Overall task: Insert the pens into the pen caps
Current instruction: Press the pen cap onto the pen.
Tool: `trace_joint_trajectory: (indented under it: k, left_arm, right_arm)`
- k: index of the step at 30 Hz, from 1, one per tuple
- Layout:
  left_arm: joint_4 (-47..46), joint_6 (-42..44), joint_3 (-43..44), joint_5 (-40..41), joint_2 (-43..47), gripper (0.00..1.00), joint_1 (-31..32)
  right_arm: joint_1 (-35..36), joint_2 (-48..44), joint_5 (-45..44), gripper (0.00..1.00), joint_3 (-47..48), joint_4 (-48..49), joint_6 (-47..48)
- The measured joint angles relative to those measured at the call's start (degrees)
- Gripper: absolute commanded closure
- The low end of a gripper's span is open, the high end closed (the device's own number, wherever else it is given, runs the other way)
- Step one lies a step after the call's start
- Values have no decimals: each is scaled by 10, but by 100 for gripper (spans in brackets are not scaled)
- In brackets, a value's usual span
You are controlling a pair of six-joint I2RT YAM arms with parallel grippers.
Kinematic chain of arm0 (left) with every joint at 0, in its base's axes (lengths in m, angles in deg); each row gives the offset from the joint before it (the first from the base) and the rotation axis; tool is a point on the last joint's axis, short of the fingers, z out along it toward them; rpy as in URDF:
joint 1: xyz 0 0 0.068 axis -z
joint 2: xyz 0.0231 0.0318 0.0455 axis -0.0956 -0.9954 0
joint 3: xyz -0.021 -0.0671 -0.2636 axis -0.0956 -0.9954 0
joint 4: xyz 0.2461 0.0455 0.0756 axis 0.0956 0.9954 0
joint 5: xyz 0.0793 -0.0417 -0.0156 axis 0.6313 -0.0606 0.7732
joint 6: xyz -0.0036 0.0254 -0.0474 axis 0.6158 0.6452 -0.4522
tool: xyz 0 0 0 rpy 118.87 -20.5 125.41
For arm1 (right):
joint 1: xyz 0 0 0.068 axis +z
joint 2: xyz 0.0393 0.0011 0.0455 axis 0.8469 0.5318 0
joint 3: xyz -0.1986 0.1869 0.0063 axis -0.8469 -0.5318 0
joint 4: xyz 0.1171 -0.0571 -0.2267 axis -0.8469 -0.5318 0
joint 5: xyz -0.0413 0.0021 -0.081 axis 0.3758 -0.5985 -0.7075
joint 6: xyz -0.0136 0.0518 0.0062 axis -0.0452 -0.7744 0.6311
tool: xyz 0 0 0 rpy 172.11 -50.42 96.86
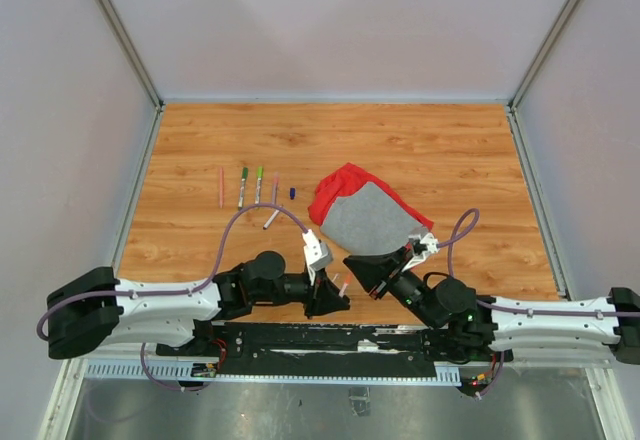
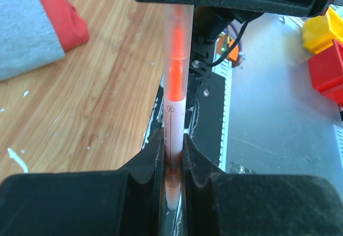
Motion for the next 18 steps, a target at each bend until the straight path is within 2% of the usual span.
trace_joint_trajectory:
  k: [7,12,18]
  left_arm:
    - [-16,5,35,-12,-13,99,3]
    - [-25,12,57,-6,-27,99,3]
    - [-45,13,59,21,-29,100,-1]
  right_arm:
    - [11,-87,-14,99,57,-135,33]
    - [20,-104,-43,93,105,-213,57]
    - [27,-103,-72,63,169,-313,88]
